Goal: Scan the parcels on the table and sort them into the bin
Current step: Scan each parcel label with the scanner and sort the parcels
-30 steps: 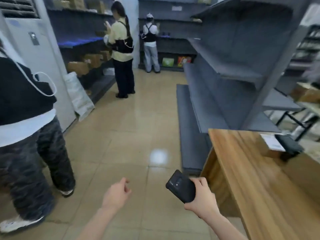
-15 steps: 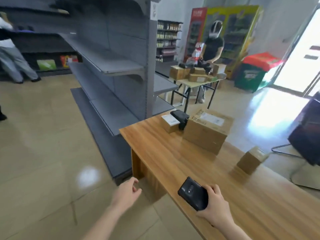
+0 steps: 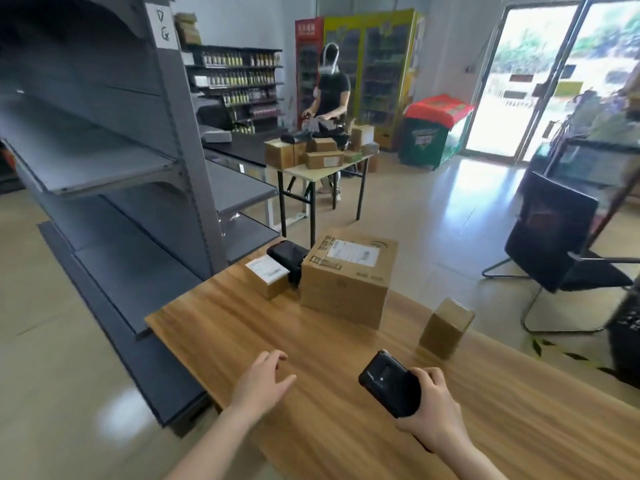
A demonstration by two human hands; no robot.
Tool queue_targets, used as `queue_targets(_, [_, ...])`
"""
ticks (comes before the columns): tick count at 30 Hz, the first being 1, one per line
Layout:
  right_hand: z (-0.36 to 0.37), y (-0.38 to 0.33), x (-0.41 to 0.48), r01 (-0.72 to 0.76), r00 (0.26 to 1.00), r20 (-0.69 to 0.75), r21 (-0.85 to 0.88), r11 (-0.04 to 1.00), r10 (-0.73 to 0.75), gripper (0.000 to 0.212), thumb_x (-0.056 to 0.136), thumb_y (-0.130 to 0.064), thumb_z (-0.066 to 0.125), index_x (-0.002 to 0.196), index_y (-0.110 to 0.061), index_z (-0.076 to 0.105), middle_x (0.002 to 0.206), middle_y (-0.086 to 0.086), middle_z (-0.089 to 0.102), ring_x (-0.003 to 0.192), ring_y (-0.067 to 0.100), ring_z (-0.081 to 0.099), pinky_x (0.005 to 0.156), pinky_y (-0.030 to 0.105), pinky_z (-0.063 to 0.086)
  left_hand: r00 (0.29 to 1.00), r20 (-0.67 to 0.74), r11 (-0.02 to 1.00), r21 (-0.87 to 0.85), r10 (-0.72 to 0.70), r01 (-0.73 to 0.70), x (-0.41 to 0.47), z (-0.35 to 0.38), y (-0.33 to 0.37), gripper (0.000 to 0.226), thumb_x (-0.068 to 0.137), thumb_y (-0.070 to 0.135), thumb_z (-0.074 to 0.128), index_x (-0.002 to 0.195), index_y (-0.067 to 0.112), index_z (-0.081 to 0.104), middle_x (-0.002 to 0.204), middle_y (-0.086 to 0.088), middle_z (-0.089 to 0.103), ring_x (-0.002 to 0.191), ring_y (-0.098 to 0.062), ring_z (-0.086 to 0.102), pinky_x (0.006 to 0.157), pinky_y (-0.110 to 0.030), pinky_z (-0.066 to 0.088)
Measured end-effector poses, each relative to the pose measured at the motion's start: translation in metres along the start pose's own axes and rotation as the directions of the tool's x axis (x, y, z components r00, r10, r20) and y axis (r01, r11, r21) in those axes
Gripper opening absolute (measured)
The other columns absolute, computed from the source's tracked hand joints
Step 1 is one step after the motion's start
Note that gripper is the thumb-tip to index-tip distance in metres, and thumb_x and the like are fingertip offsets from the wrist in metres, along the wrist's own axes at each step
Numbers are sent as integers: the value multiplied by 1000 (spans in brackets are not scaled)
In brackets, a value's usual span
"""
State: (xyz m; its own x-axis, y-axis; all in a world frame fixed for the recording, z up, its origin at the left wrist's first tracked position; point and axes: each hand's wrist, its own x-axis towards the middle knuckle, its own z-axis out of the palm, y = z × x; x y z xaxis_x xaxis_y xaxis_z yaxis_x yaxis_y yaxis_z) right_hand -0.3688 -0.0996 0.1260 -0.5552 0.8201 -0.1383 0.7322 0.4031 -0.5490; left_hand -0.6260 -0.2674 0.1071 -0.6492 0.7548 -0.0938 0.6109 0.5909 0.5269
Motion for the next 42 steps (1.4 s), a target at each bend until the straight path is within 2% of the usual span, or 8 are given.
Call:
queue_targets(7, [-11,-4,76,-70,994,-89,-11,997,69,92,54,-40,81,137,-29,43,115,-17,32,94,8,47,83,30,45,993,18,993,38,114,-114,118,-6,29,55,88,49,62,136,30,43,135,7,38,124,-12,41,95,-22,43])
queue_targets(12, [-16,-22,137,-149,975,-165,4,989,148,91,52,-38,80,135,-27,46,115,-14,35,92,9,50,83,30,49,976,3,973,78,216,-215,217,-12,51,68,82,50,69,141,33,39,151,4,25,141,-17,23,108,-33,40])
queue_targets(15, [-20,-35,172,-187,963,-190,34,982,190,91,53,-37,83,135,-25,46,114,-15,36,95,9,50,88,36,51,962,45,954,126,270,-273,276,-14,60,78,78,56,71,144,35,36,158,2,14,148,-25,7,118,-46,24])
queue_targets(18, [-20,-44,199,-222,951,-215,32,975,223,91,54,-37,84,136,-25,46,115,-14,37,97,9,48,91,37,49,949,114,928,206,292,-311,323,-10,65,91,71,71,66,147,41,28,162,3,-6,148,-33,-12,117,-56,3])
queue_targets(21, [-17,-47,218,-261,939,-220,41,965,263,93,52,-36,85,136,-24,46,114,-14,36,98,9,48,91,36,50,940,229,924,232,252,-304,352,-2,66,99,66,85,54,149,46,18,160,4,-19,146,-35,-20,114,-61,-3])
queue_targets(24, [-12,-45,224,-288,930,-224,43,957,290,92,51,-34,83,135,-24,47,113,-14,36,97,7,48,90,36,50,939,275,934,230,206,-272,361,5,66,99,66,90,45,150,47,12,160,3,-22,146,-36,-19,115,-62,6])
queue_targets(30, [-7,-46,217,-305,922,-229,64,950,311,91,53,-35,84,135,-23,47,116,-14,37,98,9,50,91,40,51,938,275,929,244,210,-280,350,3,65,95,71,86,44,151,46,12,161,4,-18,146,-37,-14,114,-57,22])
queue_targets(42, [-22,-37,124,-286,921,-265,33,958,284,96,50,-35,83,138,-22,46,119,-15,37,101,10,54,93,38,49,913,337,930,202,229,-308,239,15,52,99,63,90,46,148,53,9,158,13,-24,146,-34,-18,113,-62,22])
